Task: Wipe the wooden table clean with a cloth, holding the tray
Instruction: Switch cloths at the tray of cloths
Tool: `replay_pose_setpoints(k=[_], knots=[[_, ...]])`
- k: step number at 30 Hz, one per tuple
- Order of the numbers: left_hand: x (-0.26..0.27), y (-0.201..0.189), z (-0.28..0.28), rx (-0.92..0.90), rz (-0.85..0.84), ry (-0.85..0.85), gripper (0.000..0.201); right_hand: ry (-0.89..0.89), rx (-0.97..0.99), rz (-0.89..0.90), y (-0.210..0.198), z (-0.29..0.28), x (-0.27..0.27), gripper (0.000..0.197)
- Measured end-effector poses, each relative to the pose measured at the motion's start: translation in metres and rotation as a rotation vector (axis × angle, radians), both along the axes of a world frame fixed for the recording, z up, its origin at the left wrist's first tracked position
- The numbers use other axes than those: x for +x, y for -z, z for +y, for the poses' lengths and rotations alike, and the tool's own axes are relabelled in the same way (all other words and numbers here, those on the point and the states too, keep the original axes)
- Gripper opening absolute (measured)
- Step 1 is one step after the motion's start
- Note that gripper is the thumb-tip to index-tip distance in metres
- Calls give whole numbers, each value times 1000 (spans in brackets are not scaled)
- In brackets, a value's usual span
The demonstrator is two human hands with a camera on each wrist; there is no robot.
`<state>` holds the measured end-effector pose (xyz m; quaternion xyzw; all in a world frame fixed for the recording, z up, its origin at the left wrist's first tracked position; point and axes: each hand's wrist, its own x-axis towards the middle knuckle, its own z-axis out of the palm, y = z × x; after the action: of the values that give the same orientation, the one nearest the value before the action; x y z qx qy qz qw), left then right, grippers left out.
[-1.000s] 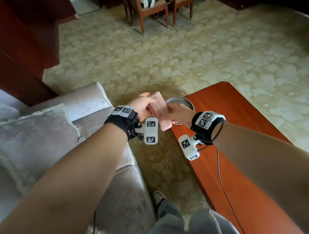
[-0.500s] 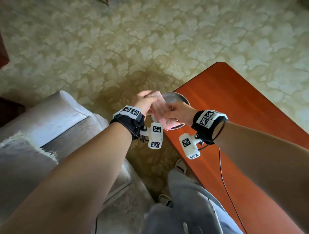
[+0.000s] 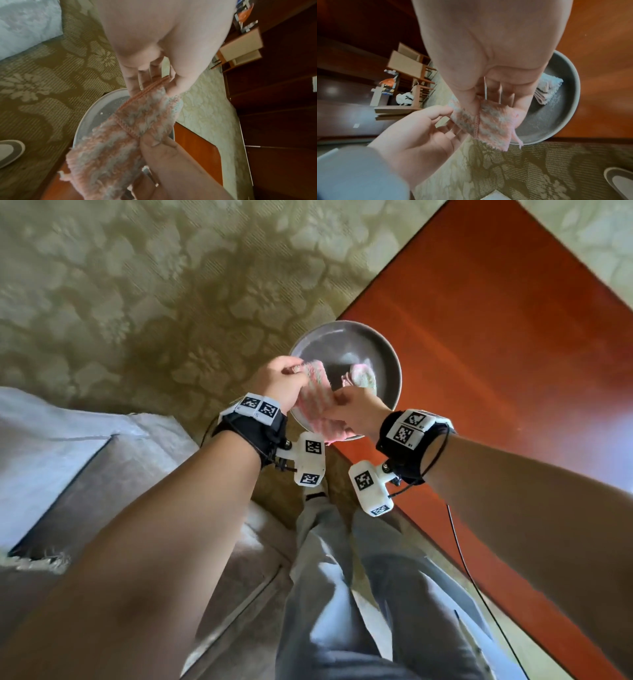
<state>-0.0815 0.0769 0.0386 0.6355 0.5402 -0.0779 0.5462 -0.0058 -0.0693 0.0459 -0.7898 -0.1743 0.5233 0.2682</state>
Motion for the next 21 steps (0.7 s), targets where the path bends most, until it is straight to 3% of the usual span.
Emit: replay_pose_setpoints(k=[4,8,15,21], knots=[[15,34,21,50,-1,120,37,149,-42,34,39,22,-8,13],[24,71,42,198,-3,226,26,324,-40,67,75,47,-17,5],[35,112,55,357,-39,349,20,388,-69,-9,108,60,-12,24],[34,124,62,482,17,474,18,372,-84,-80,127,67,-17,22]])
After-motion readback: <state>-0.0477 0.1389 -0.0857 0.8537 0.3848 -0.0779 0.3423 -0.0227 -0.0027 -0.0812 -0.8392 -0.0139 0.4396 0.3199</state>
